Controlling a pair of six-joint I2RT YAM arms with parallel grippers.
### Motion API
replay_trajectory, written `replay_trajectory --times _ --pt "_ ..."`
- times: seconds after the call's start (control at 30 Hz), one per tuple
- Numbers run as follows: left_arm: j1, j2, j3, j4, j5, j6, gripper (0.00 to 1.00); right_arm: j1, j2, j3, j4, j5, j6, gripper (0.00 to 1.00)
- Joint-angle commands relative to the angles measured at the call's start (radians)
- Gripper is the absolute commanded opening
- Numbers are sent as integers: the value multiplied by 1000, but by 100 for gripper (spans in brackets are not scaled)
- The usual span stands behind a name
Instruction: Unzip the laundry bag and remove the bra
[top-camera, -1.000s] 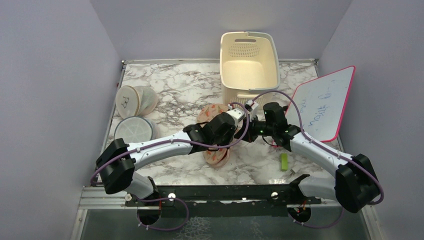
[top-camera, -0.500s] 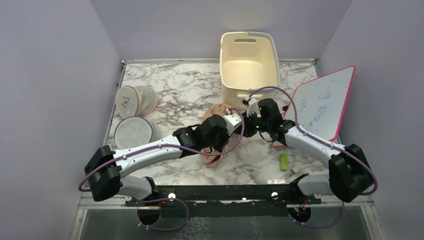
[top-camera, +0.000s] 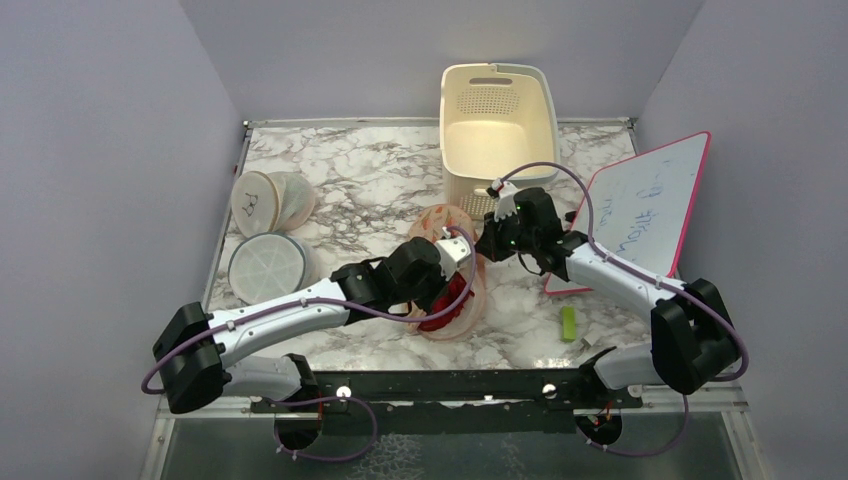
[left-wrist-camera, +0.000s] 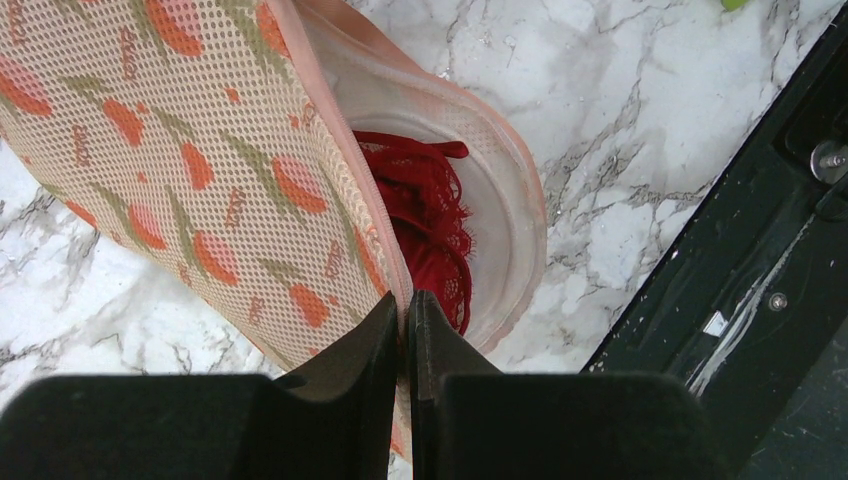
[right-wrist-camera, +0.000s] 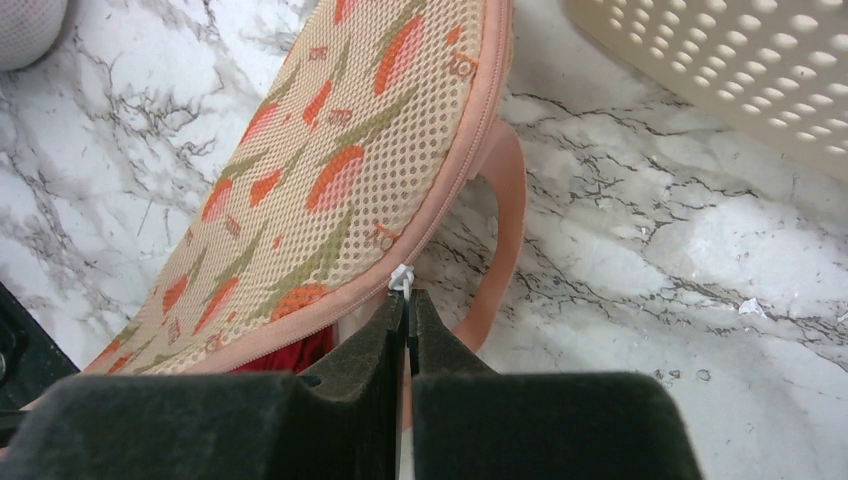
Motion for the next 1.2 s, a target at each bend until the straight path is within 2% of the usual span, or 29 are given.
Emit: replay_trajectory --times 0.0,0.1,0.27,0.37,0.63,0.7,0.87,1.0,1.17 --pt "-6 -54 -31 -18 29 -6 0 -10 0 37 25 -11 -35 1" --pt "-5 -57 -40 -18 19 -27 0 -10 -23 25 33 -100 -58 1" --pt "-6 -7 -14 19 24 -71 25 -8 -67 -9 33 -212 -34 1" --pt "-5 52 11 47 18 -99 46 -8 -89 -33 33 -266 -10 1" --pt "-5 112 40 135 -34 -184 79 -8 -131 -109 65 -364 41 1" --pt "-4 119 51 151 -24 -189 85 -10 -139 -119 67 -379 43 1" --pt "-4 153 95 152 -65 -198 87 -9 -153 -120 42 -387 29 1" --pt "-4 191 135 137 -94 -196 64 -8 -169 -123 32 -387 22 1" --pt "-4 214 155 103 -137 -193 53 -8 -184 -124 22 -389 15 1"
